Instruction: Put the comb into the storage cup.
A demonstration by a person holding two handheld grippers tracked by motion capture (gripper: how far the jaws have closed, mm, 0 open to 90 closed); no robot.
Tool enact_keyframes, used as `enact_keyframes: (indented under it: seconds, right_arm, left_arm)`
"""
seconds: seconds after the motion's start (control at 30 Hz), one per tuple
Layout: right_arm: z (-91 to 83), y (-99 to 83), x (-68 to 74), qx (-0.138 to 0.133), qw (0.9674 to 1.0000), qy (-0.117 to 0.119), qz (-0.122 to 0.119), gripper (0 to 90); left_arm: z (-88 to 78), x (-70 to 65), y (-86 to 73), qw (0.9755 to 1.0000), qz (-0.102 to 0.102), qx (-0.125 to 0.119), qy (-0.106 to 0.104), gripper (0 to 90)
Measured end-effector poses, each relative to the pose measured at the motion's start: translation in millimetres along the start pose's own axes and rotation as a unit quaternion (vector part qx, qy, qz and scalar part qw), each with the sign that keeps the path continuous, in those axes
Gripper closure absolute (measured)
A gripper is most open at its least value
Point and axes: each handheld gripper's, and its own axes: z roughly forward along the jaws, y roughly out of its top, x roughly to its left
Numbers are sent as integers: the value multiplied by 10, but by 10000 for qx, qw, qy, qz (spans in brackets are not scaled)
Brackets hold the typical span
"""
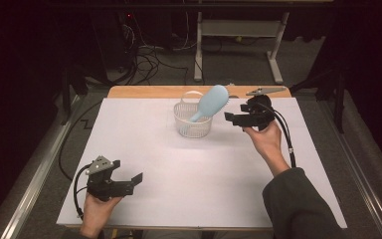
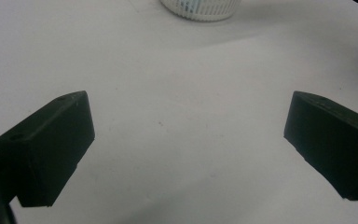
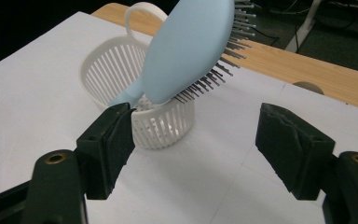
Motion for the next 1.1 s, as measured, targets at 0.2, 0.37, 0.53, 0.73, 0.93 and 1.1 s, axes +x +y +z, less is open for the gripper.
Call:
enact_keyframes:
  seconds: [0.2,0.37,0.53,0.73,0.93,1.1]
  right_arm:
    - [-65,-54,-19,-21,10000,25,0,279]
    - [-136,-101,-41,-87,10000,29,15,279]
    - [-176,-157,-69,-108,9999,32,50,279]
    - [-225,-206,-105,-127,9999,53,93,278]
    - [-292,-251,-135,-185,9997,76,110,278]
    - [-340,-286,-141,-192,9997,75,88,279]
  left_arm:
    - [3,-1,0,10000,-7,4,-2,10]
    - [4,-1,-1,10000,2,14,-5,10]
    - [8,-4,-2,10000,4,14,3,10]
    - [14,-1,-2,10000,-11,19,2,10]
    - [16,-4,-3,10000,-8,25,1,10]
    - [19,-2,-4,10000,-15,27,3,10]
